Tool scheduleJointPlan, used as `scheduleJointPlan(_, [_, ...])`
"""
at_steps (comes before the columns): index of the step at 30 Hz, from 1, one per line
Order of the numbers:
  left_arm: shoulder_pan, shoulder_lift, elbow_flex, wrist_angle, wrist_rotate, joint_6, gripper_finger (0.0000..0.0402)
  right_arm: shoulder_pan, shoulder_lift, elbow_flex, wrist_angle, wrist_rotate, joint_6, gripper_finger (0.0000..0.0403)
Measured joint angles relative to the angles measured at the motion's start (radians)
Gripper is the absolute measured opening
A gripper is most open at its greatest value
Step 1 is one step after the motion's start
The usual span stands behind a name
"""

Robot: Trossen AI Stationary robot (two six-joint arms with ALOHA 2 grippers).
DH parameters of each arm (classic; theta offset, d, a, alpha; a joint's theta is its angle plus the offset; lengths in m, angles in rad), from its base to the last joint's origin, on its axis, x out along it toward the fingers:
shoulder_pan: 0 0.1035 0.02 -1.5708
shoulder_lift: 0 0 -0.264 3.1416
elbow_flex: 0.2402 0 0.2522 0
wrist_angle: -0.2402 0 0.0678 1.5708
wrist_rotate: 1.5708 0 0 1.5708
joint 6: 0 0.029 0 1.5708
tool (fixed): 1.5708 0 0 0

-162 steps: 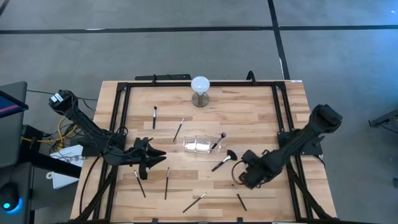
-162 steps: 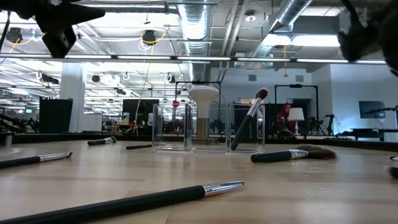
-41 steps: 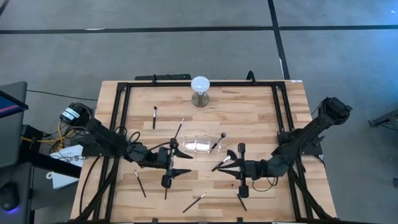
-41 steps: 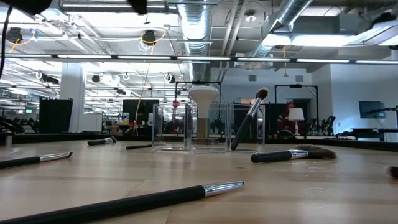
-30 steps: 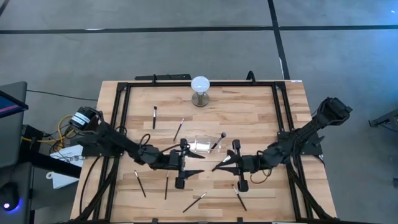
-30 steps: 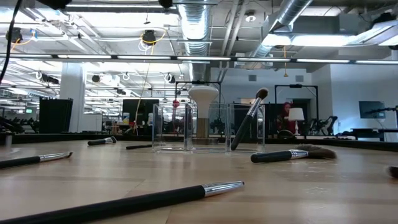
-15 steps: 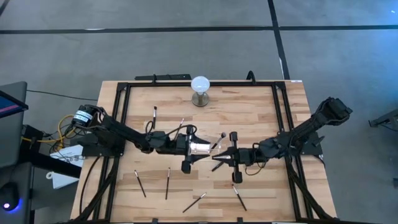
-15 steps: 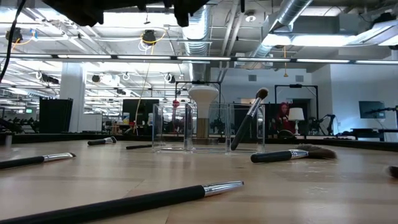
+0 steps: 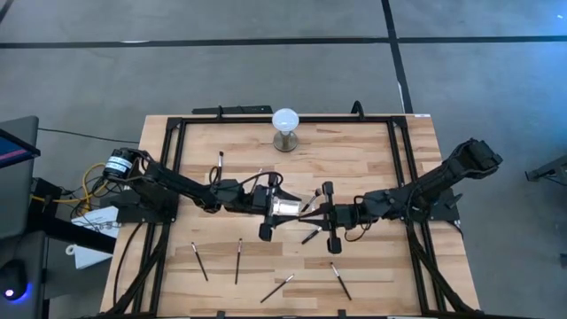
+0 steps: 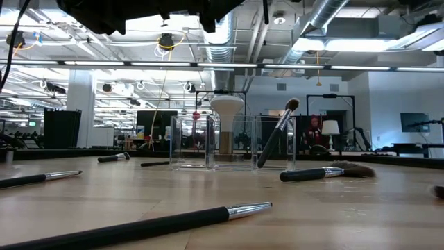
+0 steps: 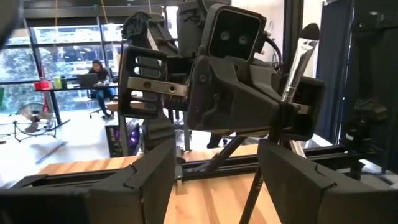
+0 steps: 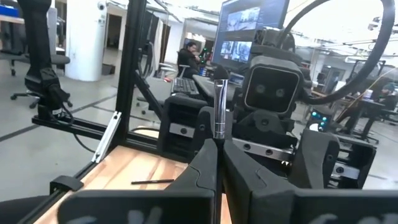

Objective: Put items in baskets/containers
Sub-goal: Put the black eyeshadow brush into the transparent organizer

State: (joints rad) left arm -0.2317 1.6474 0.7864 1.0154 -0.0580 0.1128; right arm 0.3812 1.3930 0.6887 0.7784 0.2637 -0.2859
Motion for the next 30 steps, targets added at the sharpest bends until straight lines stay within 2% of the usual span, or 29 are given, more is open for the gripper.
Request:
scheduleJointPlan(9, [0.0, 0.0, 0.0, -0.018, 0.012, -0.018, 0.0226, 0.007, 0.0, 0.0, -0.013, 0.004, 0.008, 0.0002])
scheduleJointPlan(14, [-0.005, -0.054, -0.024, -0.124, -0.005, -0.017, 0.0225, 0.037, -0.006, 0.0, -0.024, 0.106, -0.014, 0.0002])
scheduleJointPlan(16, [-0.004, -0.094, -0.045, -0.159, -0.001, -0.017, 0.0226, 0.04, -0.015, 0.0, -0.035, 0.116, -0.013, 0.0002])
scheduleJointPlan(21, [-0.018, -0.136, -0.066, -0.162, 0.064, -0.017, 0.0234, 0.019, -0.028, 0.0, -0.024, 0.068, 0.021, 0.0002])
scheduleJointPlan(24, [-0.03, -0.126, -0.066, -0.15, 0.011, 0.027, 0.024, -0.001, -0.026, 0.0, -0.004, -0.001, 0.053, 0.0002])
scheduleJointPlan(26, [-0.029, -0.107, -0.066, -0.139, -0.038, 0.058, 0.0244, -0.007, -0.023, 0.0, -0.004, -0.003, 0.057, 0.0002])
scheduleJointPlan(30, [-0.03, -0.063, -0.066, 0.011, -0.035, 0.073, 0.0251, -0.011, -0.018, 0.0, -0.002, -0.021, 0.069, 0.0002])
